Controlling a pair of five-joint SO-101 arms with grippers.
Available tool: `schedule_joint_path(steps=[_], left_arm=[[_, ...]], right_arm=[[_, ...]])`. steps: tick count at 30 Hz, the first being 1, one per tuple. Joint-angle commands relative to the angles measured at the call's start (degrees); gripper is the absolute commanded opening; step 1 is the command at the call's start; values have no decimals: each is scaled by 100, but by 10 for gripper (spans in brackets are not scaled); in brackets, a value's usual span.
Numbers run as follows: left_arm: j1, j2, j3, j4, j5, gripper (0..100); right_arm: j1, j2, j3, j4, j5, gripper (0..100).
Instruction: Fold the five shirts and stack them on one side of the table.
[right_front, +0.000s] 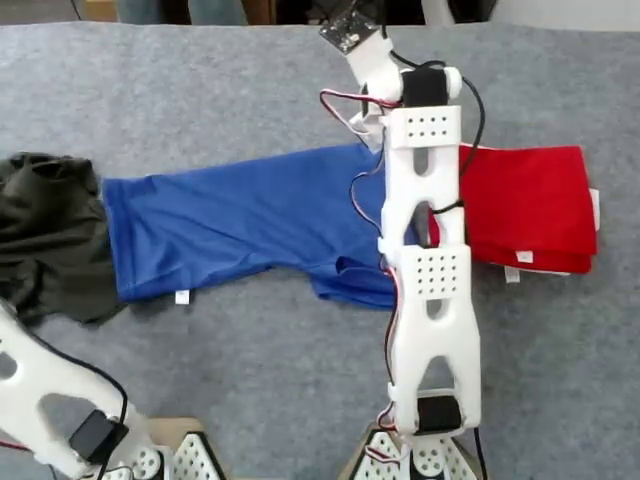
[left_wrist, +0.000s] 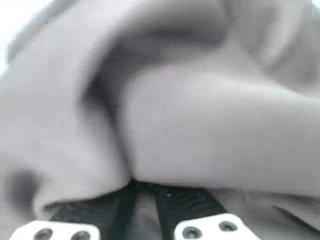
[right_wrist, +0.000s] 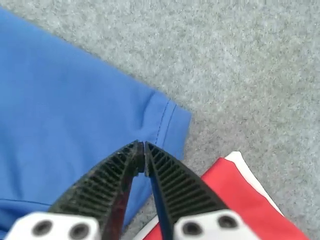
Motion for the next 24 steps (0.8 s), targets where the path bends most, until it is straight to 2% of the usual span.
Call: schedule_joint_path(steps=[1, 5, 9, 13, 18, 21, 24], left_arm=[[84, 158, -2202, 1081, 97, 30], [611, 255, -3925, 2444, 97, 32], [1068, -149, -3758, 2936, 202, 32], [1358, -580, -3046, 2927, 941, 33], [2211, -905, -1305, 2919, 941, 36], [2492, -695, -224, 2646, 941, 118], [2360, -343, 259, 2259, 976, 202]], right_arm=[[-193, -426, 4, 18, -35, 14], [-308, -426, 4, 18, -35, 14], [-325, -426, -4, 18, -35, 14], [-299, -426, -4, 26, -35, 14], [-316, -426, 4, 26, -35, 14], [-299, -426, 4, 26, -35, 14], [-290, -426, 4, 18, -9, 15]])
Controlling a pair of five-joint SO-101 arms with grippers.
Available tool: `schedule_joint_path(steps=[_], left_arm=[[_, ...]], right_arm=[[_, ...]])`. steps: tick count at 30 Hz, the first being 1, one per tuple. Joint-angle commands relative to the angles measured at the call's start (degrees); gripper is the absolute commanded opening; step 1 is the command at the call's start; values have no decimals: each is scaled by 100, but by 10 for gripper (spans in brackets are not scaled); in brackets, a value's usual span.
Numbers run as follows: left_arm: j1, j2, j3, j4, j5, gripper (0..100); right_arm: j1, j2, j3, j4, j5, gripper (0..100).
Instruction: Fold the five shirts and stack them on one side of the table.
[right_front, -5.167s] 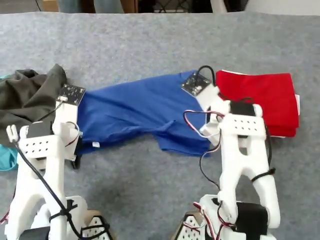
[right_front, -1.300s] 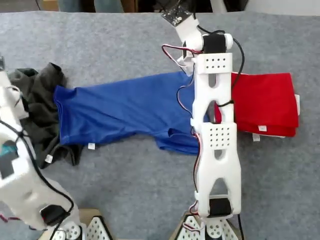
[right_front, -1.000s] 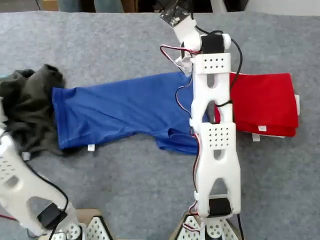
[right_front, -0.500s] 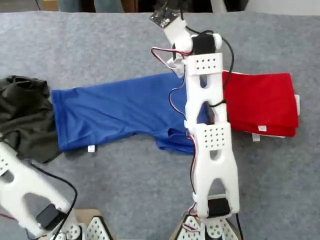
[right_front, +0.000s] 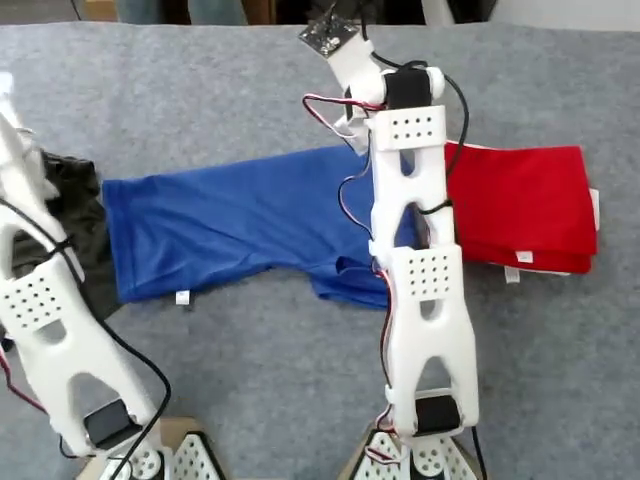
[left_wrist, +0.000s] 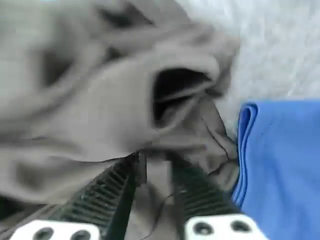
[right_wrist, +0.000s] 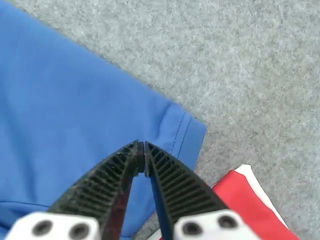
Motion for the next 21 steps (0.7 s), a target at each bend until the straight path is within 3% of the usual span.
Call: schedule_joint_path(steps=[1, 5, 9, 17, 21], left_arm=[[-145, 149, 409, -404, 88, 201], [-558, 475, 338, -730, 44, 170], [-1033, 703, -4, -1178, 44, 27], [-1938, 589, -1982, -1222, 158, 30], [-2264, 448, -3196, -1029, 765, 32]], right_arm=[[-44, -426, 4, 18, -9, 15], [-44, -426, 4, 9, -9, 15], [-44, -418, 4, 9, -26, 15], [-53, -418, 4, 9, -35, 15], [-62, -418, 4, 9, -35, 15]])
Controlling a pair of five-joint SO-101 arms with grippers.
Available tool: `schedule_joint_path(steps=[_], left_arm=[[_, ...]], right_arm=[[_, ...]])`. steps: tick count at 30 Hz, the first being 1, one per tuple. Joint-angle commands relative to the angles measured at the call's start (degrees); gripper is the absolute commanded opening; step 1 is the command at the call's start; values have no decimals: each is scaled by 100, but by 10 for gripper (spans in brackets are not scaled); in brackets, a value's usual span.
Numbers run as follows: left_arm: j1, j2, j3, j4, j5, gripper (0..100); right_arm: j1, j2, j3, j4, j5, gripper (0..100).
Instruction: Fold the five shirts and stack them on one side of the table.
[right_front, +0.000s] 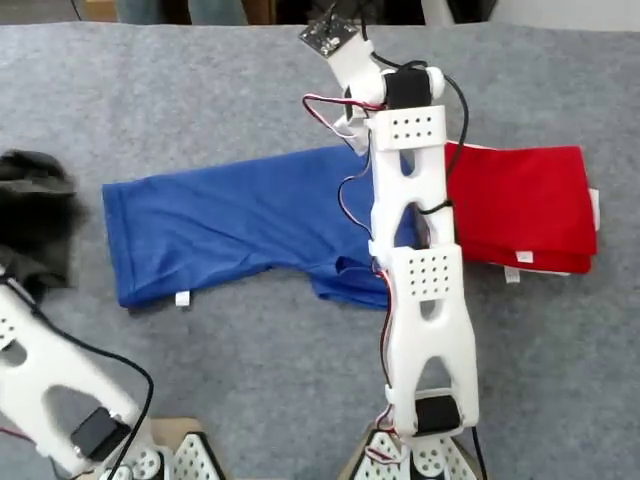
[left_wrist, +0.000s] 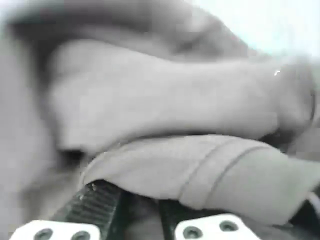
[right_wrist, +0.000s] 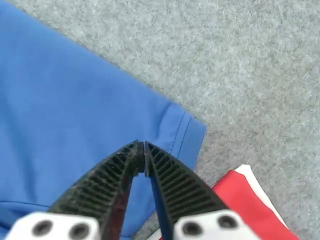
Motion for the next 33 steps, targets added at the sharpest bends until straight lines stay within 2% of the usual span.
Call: schedule_joint_path(steps=[1, 4, 7, 9, 13, 16, 19, 22, 24, 33], left_arm=[[-268, -360, -1323, 255, 431, 34], [-127, -343, -1666, 879, 158, 50], [101, -343, -1631, 1495, -44, 133], [163, -396, -1508, 1495, 62, 173], [295, -730, -1613, 1495, 633, 181], [523, -1319, -1490, 1495, 738, 177], [778, -1996, -1279, 1495, 527, 149], [1033, -2602, -910, 1495, -378, 42], [1182, -2884, -558, 1495, -1055, 33], [1420, -4308, 1569, 1495, -888, 29]], right_arm=[[-62, -418, 4, 9, -35, 15], [-70, -418, 4, 9, -26, 15], [-53, -418, -13, 0, -35, 16], [-44, -426, -22, 0, -44, 33], [-44, -462, -48, 18, -26, 110], [-44, -462, -48, 18, -35, 75], [-44, -462, -48, 26, -26, 12], [-44, -567, -48, 26, -9, 12], [-70, -725, -13, 26, -9, 12], [18, -1200, 48, 44, -9, 12]])
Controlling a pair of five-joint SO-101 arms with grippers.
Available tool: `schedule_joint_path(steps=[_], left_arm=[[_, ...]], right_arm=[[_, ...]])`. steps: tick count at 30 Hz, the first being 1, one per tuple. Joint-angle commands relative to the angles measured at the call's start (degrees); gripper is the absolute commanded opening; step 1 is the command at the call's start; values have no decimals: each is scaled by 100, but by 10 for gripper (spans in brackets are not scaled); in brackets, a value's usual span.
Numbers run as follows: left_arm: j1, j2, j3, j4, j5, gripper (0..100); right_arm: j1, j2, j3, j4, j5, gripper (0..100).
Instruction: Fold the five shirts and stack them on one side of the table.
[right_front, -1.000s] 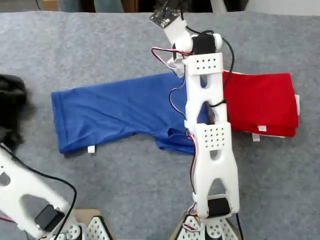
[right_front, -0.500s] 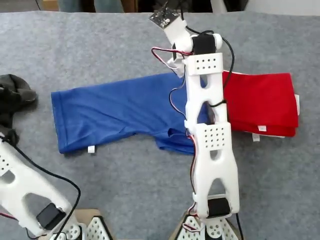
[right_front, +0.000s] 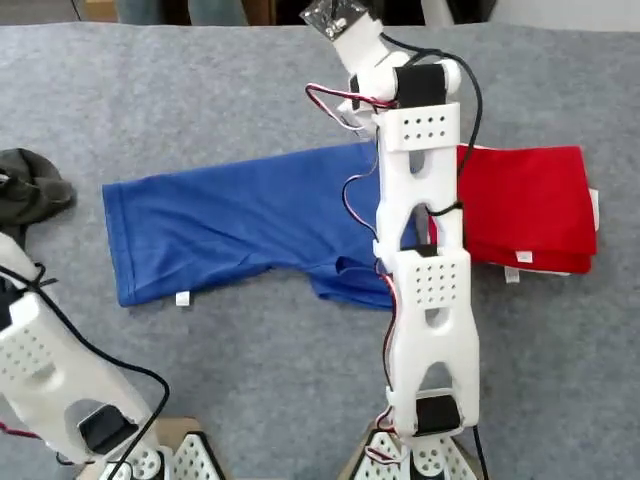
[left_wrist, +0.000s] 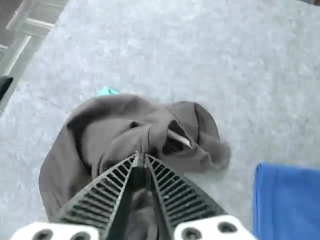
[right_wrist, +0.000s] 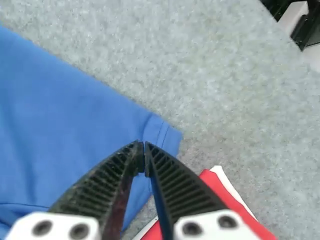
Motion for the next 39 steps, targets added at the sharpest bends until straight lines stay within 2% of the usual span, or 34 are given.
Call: schedule_joint_path(steps=[1, 7, 11, 18, 22, 26, 30, 34, 37, 39], left_arm=[[198, -862, 1033, 35, 70, 29], [567, -2127, 3160, 9, 70, 29], [919, -2892, 4752, -237, 26, 29], [2149, -3754, 7776, -2690, 237, 29], [2615, -3727, 8690, -3982, 308, 29], [2607, -3244, 9024, -4897, 62, 30], [2615, -2303, 8998, -4958, -448, 30], [2352, -1380, 8593, -4949, -545, 29], [2114, -1055, 8092, -4633, -536, 29], [2105, -1196, 7662, -3824, -536, 29]], right_arm=[[18, -435, 119, 35, -9, 12], [9, -1130, 1631, 26, 35, 12], [44, -1710, 2782, 0, 580, 12], [255, -1604, 3459, -879, 695, 12], [422, -1059, 3459, -1275, 721, 12], [536, -479, 3451, -1574, 721, 13], [642, -101, 3451, -1837, 721, 13], [668, -4, 3442, -1837, 721, 13], [677, -4, 3319, -1776, 721, 13], [677, -4, 3081, -1591, 721, 13]])
